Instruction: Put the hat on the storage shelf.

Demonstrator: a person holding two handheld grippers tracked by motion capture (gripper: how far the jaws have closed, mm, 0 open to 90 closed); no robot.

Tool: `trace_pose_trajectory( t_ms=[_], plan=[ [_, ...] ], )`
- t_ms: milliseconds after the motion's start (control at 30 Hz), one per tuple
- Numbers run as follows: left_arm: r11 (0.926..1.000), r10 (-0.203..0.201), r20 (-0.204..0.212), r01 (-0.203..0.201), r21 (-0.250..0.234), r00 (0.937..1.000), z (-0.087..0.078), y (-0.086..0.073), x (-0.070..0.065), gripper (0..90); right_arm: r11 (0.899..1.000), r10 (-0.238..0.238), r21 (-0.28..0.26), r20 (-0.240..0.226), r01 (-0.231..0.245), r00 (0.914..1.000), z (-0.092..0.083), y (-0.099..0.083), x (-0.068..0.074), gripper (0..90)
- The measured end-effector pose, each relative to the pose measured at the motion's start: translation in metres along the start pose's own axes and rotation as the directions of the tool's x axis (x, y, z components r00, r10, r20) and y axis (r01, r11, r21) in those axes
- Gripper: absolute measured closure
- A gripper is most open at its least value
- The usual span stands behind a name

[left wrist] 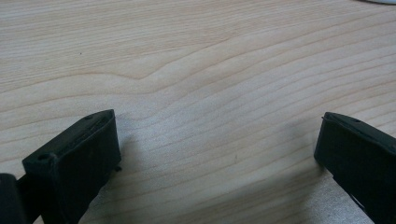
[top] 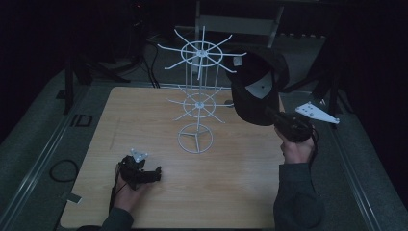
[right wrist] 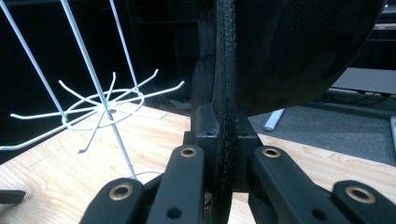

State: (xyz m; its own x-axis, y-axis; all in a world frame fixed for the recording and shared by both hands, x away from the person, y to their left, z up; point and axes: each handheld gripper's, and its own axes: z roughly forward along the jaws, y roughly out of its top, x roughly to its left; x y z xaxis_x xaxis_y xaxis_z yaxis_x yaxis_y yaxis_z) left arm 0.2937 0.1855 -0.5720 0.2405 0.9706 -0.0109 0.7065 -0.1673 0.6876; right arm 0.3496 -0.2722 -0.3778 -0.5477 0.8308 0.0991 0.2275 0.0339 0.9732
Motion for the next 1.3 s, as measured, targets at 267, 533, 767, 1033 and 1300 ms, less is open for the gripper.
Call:
trace_pose_trajectory(
  t_ms=[267,533,767,1033,1300],
  plan=[
    [1.0000,0.000,0.000,0.000,0.000,1.0000,0.000,0.000,0.000,0.1,1.000,-0.007,0.001,0.000,0.007,1.0000,0.004,0.004,0.000,86.3],
    [1.0000,0.000,0.000,0.000,0.000,1.0000,0.000,0.000,0.000,0.1,1.000,-0.007,-0.003,0.000,0.007,1.0000,0.007,0.007,0.000,86.3],
    [1.0000,0.000,0.000,0.000,0.000,1.0000,0.000,0.000,0.000,0.1,1.000,-0.005,-0.006,0.003,0.005,1.0000,0.008,0.009,0.000,86.3],
    [1.0000,0.001,0.000,-0.001,0.001,1.0000,0.000,0.000,0.000,0.1,1.000,-0.010,-0.014,0.003,0.010,0.9999,0.009,0.012,0.001,86.3],
    [1.0000,0.001,0.000,-0.001,0.000,1.0000,0.000,0.000,0.000,0.1,0.999,-0.016,-0.028,0.003,0.016,0.9999,0.009,0.018,0.003,86.3]
  ],
)
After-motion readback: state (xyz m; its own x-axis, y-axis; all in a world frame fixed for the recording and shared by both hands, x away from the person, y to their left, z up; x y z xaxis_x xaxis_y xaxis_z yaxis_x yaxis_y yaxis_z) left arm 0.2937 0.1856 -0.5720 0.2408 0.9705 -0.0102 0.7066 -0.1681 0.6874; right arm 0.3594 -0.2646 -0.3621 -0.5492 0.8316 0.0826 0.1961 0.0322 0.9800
